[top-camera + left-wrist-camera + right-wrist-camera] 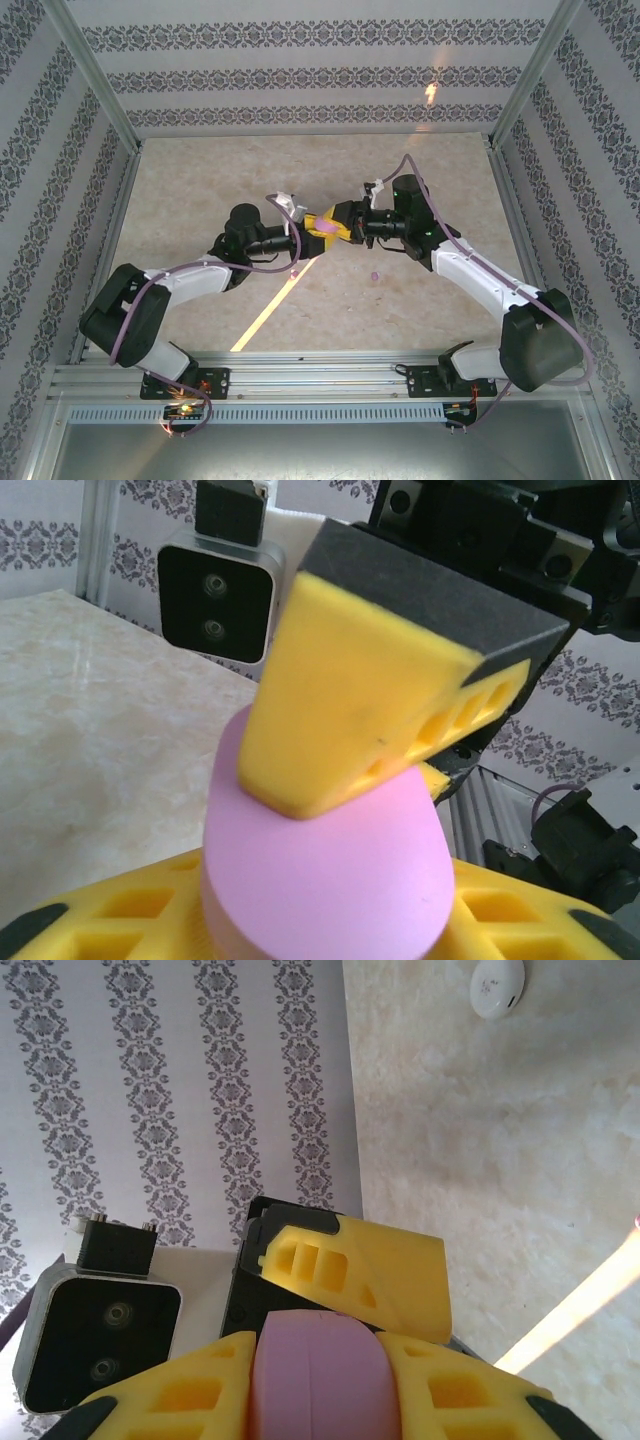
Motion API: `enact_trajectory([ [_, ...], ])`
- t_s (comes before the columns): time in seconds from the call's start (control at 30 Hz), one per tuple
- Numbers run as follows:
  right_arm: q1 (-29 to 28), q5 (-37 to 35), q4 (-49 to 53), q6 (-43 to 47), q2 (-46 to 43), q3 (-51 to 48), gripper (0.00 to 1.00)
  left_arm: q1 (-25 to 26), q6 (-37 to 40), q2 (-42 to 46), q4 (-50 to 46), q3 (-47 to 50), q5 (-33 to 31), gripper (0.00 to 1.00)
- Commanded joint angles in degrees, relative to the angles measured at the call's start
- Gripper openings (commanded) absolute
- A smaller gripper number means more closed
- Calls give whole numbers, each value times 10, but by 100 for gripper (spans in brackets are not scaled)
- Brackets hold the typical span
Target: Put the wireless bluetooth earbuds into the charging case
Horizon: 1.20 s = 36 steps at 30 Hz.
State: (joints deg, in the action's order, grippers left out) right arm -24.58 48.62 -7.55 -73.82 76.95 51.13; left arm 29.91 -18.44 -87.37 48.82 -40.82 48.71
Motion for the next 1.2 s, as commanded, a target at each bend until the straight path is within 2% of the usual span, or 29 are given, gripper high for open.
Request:
enact_trajectory([
  [0.0,-7,15,-35,-18,-4,-2,23,-3,-30,-10,66,-25,14,39],
  [0.13,-6,13,-37,-19,-8,-6,22,-3,-27,-10,67,-24,7,35],
  [0.27,2,1,-53,-35,-18,-23,22,-3,-36,-6,90,-9,-6,47],
  [0.33,6,-6,-64,-45,-23,-32,22,-3,-41,-4,98,-3,-11,50],
  [0.63,9,-17,-92,-71,-30,-46,22,-1,-40,0,75,-6,-7,45],
  [0.9,9,-25,-97,-77,-32,-46,22,0,-26,10,59,2,-26,57],
  [1.07,12,-29,-98,-81,-36,-48,22,-1,13,28,-11,-15,-26,54],
  [1.17,14,-30,-97,-81,-43,-51,22,-1,13,28,-7,-15,-25,48],
])
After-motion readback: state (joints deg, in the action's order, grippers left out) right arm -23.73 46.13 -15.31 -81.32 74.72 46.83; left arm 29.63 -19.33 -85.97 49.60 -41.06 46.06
